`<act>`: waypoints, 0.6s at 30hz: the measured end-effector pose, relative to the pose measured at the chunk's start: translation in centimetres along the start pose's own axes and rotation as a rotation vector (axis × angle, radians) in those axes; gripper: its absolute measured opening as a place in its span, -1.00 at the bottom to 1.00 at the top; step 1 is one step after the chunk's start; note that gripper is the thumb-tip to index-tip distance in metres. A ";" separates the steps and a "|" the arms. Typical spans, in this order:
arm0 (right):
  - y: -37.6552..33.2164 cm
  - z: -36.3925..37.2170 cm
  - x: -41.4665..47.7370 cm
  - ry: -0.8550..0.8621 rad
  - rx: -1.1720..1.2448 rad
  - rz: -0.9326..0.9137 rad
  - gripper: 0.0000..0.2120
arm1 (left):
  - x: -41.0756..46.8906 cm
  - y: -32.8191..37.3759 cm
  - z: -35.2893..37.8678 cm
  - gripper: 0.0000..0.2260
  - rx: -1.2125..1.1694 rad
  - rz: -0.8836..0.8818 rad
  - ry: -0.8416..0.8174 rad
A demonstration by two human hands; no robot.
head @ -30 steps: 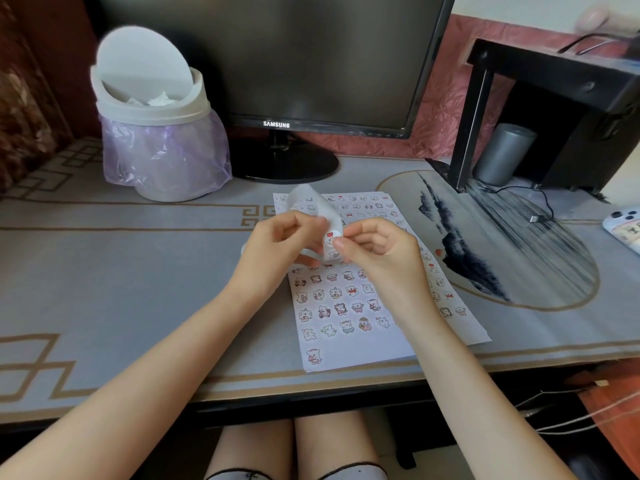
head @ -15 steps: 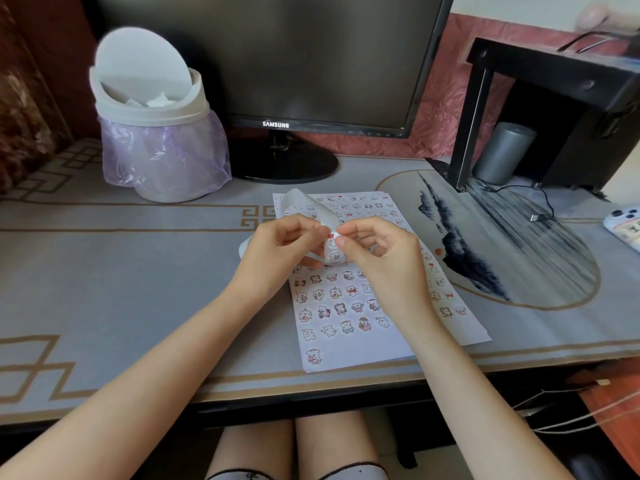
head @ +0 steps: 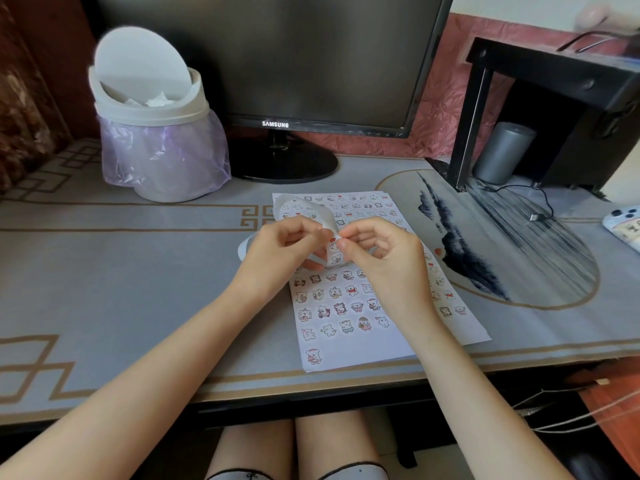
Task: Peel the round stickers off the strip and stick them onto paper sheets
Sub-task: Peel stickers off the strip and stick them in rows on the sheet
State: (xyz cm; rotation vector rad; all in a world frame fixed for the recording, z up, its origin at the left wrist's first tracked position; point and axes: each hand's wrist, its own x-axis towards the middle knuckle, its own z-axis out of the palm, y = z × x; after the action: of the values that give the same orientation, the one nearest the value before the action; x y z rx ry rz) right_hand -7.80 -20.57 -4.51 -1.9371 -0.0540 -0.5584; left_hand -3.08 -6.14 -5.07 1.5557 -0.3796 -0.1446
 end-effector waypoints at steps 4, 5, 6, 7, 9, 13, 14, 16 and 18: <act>0.1 0.0 0.0 -0.011 0.007 0.005 -0.90 | -0.1 0.0 0.0 -0.88 0.015 0.014 -0.001; 0.1 0.0 0.0 -0.015 0.006 0.005 -0.90 | -0.1 0.0 0.0 -0.87 0.018 0.016 -0.002; 0.1 0.0 0.0 -0.017 0.003 0.006 -0.90 | -0.1 0.0 0.0 -0.87 0.020 0.015 -0.003; 0.1 0.0 0.0 -0.021 -0.002 0.008 -0.90 | -0.1 0.0 -0.1 -0.87 0.024 0.013 -0.003; 0.0 -0.1 0.0 -0.031 -0.022 0.018 -0.91 | -0.1 0.0 -0.1 -0.87 0.037 0.008 -0.003; 0.1 -0.1 -0.2 -0.043 -0.087 0.032 -0.92 | -0.1 0.0 -0.1 -0.87 0.047 -0.009 0.007; 0.1 -0.1 -0.2 -0.042 -0.102 0.030 -0.92 | -0.1 0.0 -0.1 -0.87 0.049 -0.013 0.013; 0.2 -0.1 -0.4 -0.049 -0.136 0.017 -0.94 | -0.1 0.0 0.0 -0.87 0.055 -0.021 0.028; 0.1 -0.2 -0.6 -0.060 -0.175 -0.016 -0.96 | -0.1 0.0 0.0 -0.87 0.047 -0.027 0.038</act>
State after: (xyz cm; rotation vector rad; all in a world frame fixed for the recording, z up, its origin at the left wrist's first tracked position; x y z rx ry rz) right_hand -8.34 -20.63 -4.80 -2.1258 -0.0606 -0.5300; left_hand -3.21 -6.08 -5.05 1.6082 -0.3347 -0.1275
